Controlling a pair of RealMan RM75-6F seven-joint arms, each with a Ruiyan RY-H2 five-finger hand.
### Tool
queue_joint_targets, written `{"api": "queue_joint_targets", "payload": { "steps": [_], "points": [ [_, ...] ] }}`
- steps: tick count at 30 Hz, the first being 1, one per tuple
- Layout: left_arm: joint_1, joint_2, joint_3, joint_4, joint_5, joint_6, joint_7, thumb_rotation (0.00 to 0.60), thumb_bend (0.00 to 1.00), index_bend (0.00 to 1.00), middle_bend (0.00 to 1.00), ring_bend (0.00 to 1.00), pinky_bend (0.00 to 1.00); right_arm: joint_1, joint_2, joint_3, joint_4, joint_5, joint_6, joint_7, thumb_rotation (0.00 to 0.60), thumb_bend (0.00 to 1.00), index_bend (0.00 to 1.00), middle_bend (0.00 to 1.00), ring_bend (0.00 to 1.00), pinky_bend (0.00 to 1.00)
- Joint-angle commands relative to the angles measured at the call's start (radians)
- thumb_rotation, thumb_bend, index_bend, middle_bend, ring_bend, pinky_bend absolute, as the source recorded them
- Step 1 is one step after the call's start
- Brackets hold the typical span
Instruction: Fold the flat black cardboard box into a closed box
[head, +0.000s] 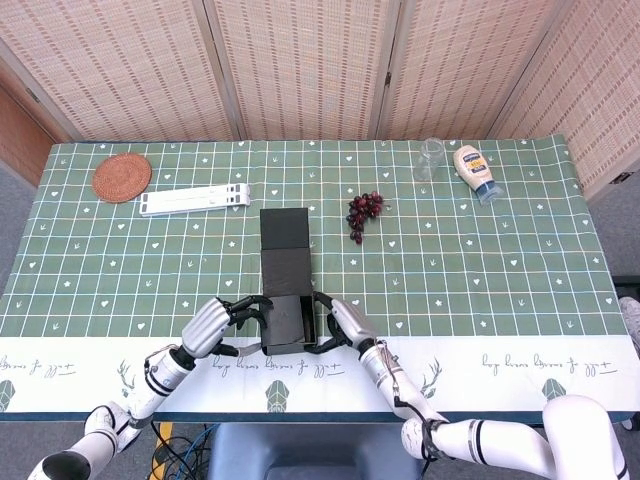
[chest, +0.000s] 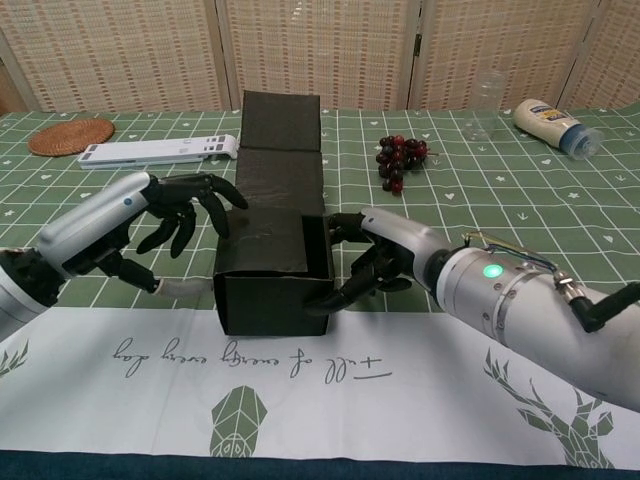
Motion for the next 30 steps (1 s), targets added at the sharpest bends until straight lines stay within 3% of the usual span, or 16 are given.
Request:
{"api": "queue_joint_targets", "payload": {
  "steps": [1,11,18,23,30],
  "points": [
    [-0.005,-0.004,0.006,0.011,0.003,0.007,0.007,0.600,0.10,0.45,0.28,0.67,0.85,-0.001,0.001,0.002,-0.002,-0.001,-0.001,-0.002,0.600,0.24,0.44,0.53,0.80,1.00],
    [-0.015,-0.002,0.031,0.031,0.009,0.008,0.032,0.600,0.10,0.47,0.32,0.67,0.85,-0.006,0.011,-0.002,-0.019,-0.025,-0.003,-0.015,0.600,0.25,0.38,0.51,0.80,1.00],
    [-0.019,-0.001,0.045,0.036,0.011,0.001,0.044,0.600,0.10,0.47,0.33,0.67,0.85,-0.008,0.020,-0.007,-0.033,-0.043,-0.002,-0.025,0.600,0.26,0.24,0.50,0.80,1.00],
    [-0.023,0.001,0.058,0.040,0.017,-0.003,0.054,0.600,0.10,0.50,0.35,0.67,0.85,-0.010,0.037,-0.011,-0.059,-0.036,-0.017,-0.029,0.600,0.26,0.08,0.39,0.80,1.00],
    [-0.028,0.001,0.073,0.049,0.025,-0.003,0.070,0.600,0.10,0.52,0.37,0.67,0.85,-0.012,0.044,-0.013,-0.073,-0.032,-0.013,-0.039,0.600,0.26,0.05,0.37,0.80,1.00]
  ]
}}
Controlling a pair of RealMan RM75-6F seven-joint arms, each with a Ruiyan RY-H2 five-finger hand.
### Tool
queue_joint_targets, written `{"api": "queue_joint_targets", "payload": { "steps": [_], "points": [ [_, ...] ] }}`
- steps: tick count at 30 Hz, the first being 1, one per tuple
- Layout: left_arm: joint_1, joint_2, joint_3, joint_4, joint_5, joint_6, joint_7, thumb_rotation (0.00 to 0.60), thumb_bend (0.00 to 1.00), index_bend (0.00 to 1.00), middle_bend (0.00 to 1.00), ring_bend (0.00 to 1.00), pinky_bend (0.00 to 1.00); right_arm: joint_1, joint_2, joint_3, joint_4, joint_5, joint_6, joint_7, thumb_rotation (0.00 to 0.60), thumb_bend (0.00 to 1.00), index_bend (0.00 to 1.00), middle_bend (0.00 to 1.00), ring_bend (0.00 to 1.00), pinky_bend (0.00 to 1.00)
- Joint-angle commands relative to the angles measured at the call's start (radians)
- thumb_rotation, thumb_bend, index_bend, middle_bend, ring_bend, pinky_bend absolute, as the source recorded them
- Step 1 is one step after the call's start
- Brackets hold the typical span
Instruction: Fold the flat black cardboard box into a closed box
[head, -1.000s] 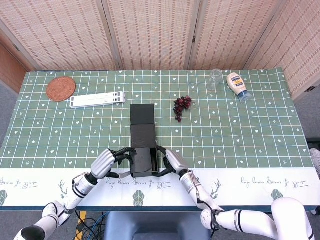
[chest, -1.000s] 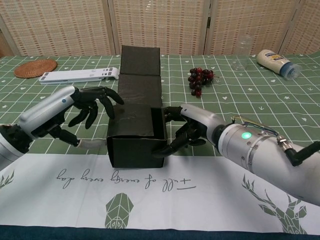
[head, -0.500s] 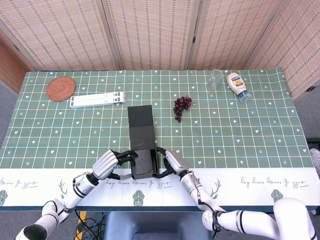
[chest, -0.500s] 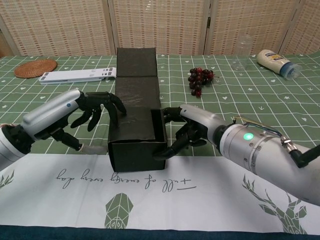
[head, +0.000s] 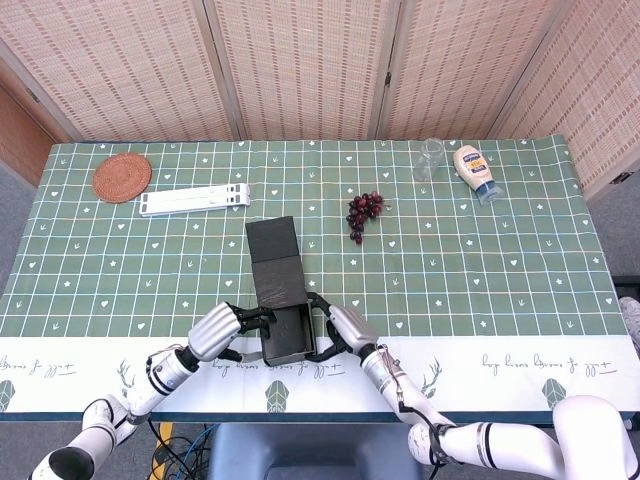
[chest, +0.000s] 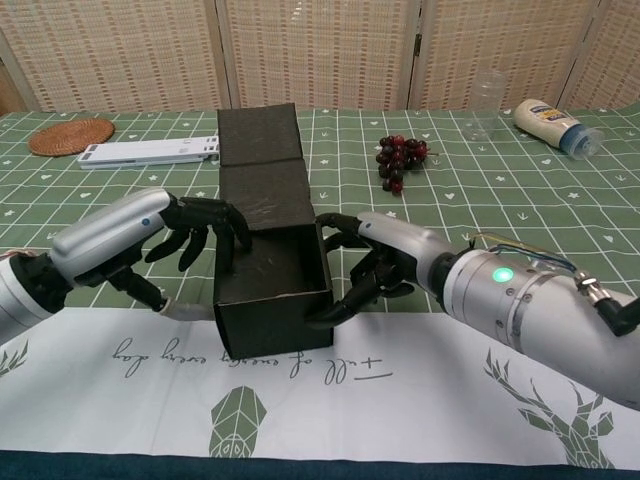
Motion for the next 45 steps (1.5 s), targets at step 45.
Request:
{"api": "queue_joint_targets", "payload": {
  "steps": [45],
  "points": [
    [-0.052,-0.018,0.098,0.093,0.072,0.042,0.132,0.600,0.10,0.70,0.60,0.68,0.84,-0.055,0.002,-0.039,-0.037,-0.033,0.069,-0.057,0.600,0.31,0.01,0.29,0.80,1.00]
  ]
}}
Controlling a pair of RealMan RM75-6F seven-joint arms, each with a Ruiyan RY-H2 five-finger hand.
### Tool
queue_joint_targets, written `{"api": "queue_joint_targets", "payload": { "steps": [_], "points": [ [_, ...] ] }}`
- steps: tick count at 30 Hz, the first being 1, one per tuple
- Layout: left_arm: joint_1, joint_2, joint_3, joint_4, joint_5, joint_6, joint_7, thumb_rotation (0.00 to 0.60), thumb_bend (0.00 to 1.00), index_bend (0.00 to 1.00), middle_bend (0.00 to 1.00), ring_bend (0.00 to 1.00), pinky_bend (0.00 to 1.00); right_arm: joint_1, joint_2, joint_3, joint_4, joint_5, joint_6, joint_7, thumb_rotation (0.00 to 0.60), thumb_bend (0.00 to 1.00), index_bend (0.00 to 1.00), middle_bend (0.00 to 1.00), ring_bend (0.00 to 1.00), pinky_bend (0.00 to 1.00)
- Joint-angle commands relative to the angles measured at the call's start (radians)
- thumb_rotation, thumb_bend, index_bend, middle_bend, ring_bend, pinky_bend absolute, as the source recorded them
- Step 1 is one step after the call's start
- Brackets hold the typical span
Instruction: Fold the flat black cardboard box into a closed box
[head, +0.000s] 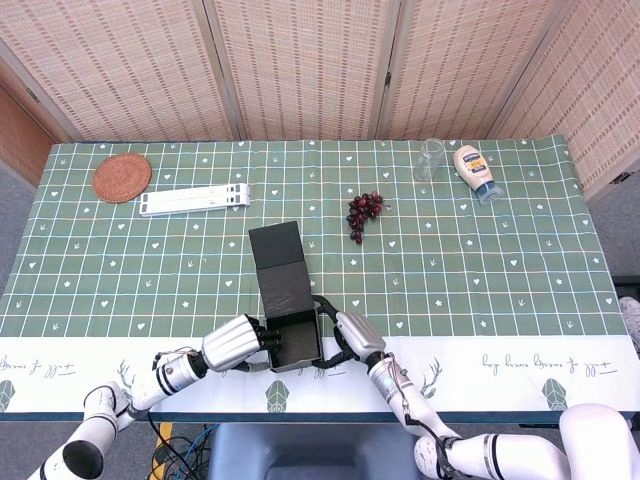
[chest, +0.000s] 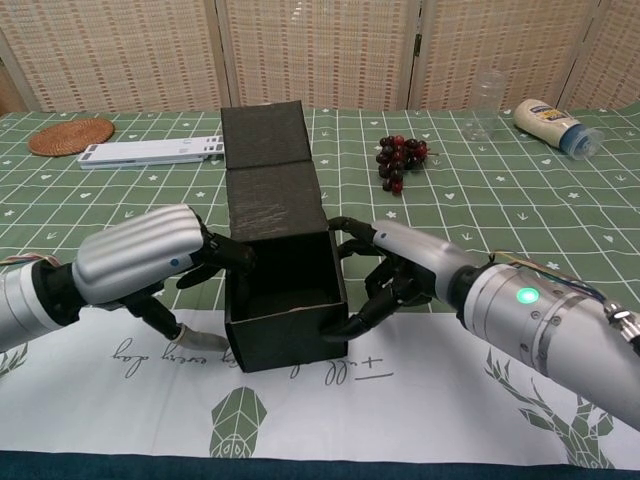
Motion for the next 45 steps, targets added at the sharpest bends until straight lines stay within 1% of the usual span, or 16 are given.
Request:
{"api": "queue_joint_targets", "payload": {
  "steps": [1,6,7,11,13,17,21,25,30,33,38,42,45],
  "points": [
    [0.000,0.000,0.002,0.001,-0.001,-0.001,-0.003,0.600,0.10,0.71,0.60,0.68,0.84,0.000,-0.001,0.001,-0.001,0.001,-0.002,0.001,0.600,0.31,0.01,0.29,0.80,1.00],
    [0.000,-0.001,0.005,0.004,-0.001,-0.001,-0.006,0.600,0.09,0.74,0.61,0.67,0.84,-0.002,-0.004,0.001,0.002,-0.003,0.000,-0.002,0.600,0.31,0.01,0.29,0.80,1.00],
    [0.001,0.000,0.005,0.005,-0.001,0.000,-0.007,0.600,0.09,0.74,0.61,0.69,0.84,-0.002,-0.005,0.001,0.002,-0.003,0.000,-0.002,0.600,0.31,0.01,0.30,0.80,1.00],
    [0.005,0.001,0.005,0.006,-0.005,0.003,-0.008,0.600,0.09,0.73,0.60,0.69,0.83,-0.004,-0.006,0.002,0.003,-0.004,0.003,-0.005,0.600,0.31,0.01,0.30,0.80,1.00],
    [0.008,0.002,0.002,0.002,-0.010,0.002,-0.014,0.600,0.09,0.68,0.56,0.68,0.83,-0.005,-0.005,0.003,0.003,-0.004,0.005,-0.005,0.600,0.31,0.01,0.30,0.80,1.00],
    [0.017,0.006,-0.017,-0.010,-0.032,0.006,-0.030,0.600,0.09,0.50,0.39,0.63,0.82,-0.008,-0.002,0.005,0.001,-0.005,0.007,-0.005,0.600,0.31,0.01,0.30,0.80,1.00],
    [0.022,0.015,-0.027,-0.021,-0.043,0.013,-0.038,0.600,0.09,0.39,0.28,0.59,0.82,-0.010,0.000,0.011,-0.001,-0.004,0.009,-0.002,0.600,0.31,0.01,0.30,0.80,1.00],
    [0.028,0.027,-0.032,-0.035,-0.049,0.021,-0.039,0.600,0.09,0.32,0.24,0.57,0.82,-0.012,0.002,0.019,-0.003,-0.003,0.014,0.002,0.600,0.31,0.01,0.30,0.80,1.00],
    [0.036,0.043,-0.046,-0.068,-0.064,0.029,-0.049,0.600,0.09,0.19,0.18,0.56,0.82,-0.012,0.007,0.028,-0.006,0.005,0.012,0.006,0.600,0.31,0.01,0.30,0.80,1.00],
    [0.040,0.054,-0.056,-0.088,-0.074,0.031,-0.052,0.600,0.09,0.13,0.15,0.56,0.82,-0.012,0.008,0.031,-0.007,0.008,0.013,0.006,0.600,0.31,0.01,0.30,0.80,1.00],
    [0.046,0.077,-0.075,-0.130,-0.091,0.037,-0.062,0.600,0.09,0.09,0.13,0.56,0.82,-0.013,0.005,0.038,-0.003,0.009,0.017,0.012,0.600,0.31,0.01,0.30,0.79,1.00],
    [0.055,0.103,-0.102,-0.178,-0.116,0.044,-0.078,0.600,0.09,0.07,0.13,0.56,0.82,-0.011,-0.004,0.048,0.008,0.007,0.019,0.022,0.600,0.31,0.01,0.30,0.79,1.00],
    [0.063,0.125,-0.124,-0.223,-0.140,0.037,-0.097,0.600,0.09,0.06,0.12,0.56,0.82,-0.007,-0.015,0.051,0.021,0.006,0.015,0.027,0.600,0.31,0.00,0.25,0.79,1.00]
  ]
}}
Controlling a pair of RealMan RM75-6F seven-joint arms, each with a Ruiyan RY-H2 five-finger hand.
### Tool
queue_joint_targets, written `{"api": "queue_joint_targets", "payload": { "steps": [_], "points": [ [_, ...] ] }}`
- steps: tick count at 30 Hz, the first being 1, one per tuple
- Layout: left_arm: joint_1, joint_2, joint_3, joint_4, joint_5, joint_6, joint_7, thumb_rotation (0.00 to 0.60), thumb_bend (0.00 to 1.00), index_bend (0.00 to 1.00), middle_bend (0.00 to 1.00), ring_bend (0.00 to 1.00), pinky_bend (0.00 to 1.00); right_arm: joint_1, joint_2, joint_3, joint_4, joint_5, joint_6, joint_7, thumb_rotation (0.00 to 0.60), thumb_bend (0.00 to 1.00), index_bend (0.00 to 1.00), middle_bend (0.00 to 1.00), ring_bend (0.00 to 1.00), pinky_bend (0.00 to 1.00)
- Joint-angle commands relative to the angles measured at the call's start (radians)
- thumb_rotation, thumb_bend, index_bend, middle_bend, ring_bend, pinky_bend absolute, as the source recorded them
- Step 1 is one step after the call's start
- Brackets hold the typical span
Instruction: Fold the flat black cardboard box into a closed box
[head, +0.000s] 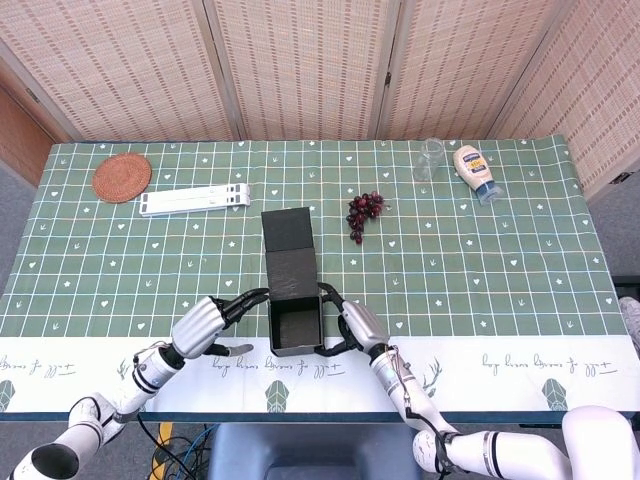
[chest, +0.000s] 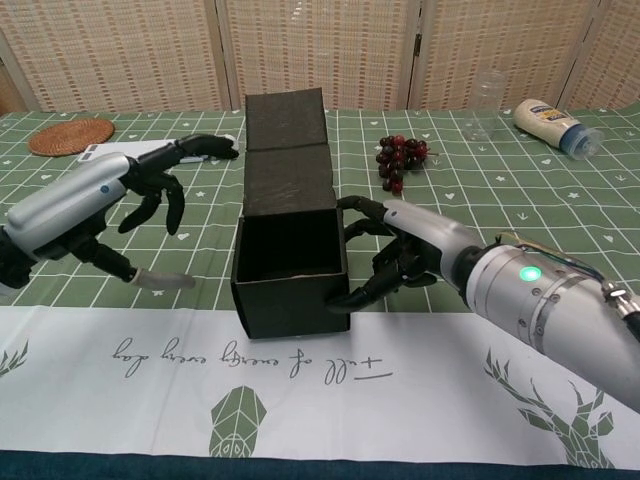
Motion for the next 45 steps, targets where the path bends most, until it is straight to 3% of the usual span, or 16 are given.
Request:
{"api": "queue_joint_targets", "payload": {
  "steps": [1,7,12,19,27,34,45],
  "points": [
    [0.011,0.028,-0.027,-0.051,-0.029,-0.008,-0.022,0.600,0.09,0.06,0.12,0.56,0.82,0.005,-0.007,0.001,0.008,-0.001,-0.008,0.004,0.600,0.30,0.00,0.21,0.78,1.00],
    [0.024,0.073,-0.051,-0.144,-0.052,-0.028,-0.022,0.600,0.09,0.05,0.12,0.56,0.82,0.006,-0.006,0.002,0.005,-0.010,-0.022,0.022,0.600,0.13,0.00,0.03,0.71,1.00],
    [0.034,0.110,-0.059,-0.215,-0.059,-0.048,0.000,0.600,0.09,0.05,0.11,0.56,0.82,-0.006,0.020,0.000,-0.027,-0.015,-0.020,0.035,0.600,0.01,0.00,0.00,0.66,1.00],
    [0.051,0.172,-0.091,-0.379,-0.096,-0.087,0.003,0.600,0.08,0.04,0.11,0.56,0.82,-0.044,0.106,-0.020,-0.125,-0.061,0.013,0.047,0.600,0.00,0.00,0.00,0.65,1.00],
    [0.069,0.281,-0.123,-0.635,-0.149,-0.166,0.021,0.600,0.08,0.04,0.11,0.57,0.82,-0.057,0.220,0.016,-0.226,-0.157,0.089,0.013,0.600,0.00,0.00,0.00,0.64,1.00],
    [0.085,0.348,-0.126,-0.768,-0.154,-0.204,0.089,0.600,0.07,0.03,0.11,0.57,0.82,-0.020,0.229,0.007,-0.154,-0.212,0.135,-0.154,0.600,0.01,0.00,0.00,0.65,1.00],
    [0.115,0.402,-0.141,-0.878,-0.172,-0.243,0.123,0.600,0.07,0.03,0.10,0.57,0.83,0.040,0.106,0.004,0.022,-0.179,0.106,-0.201,0.600,0.00,0.00,0.00,0.65,1.00]
  ]
}}
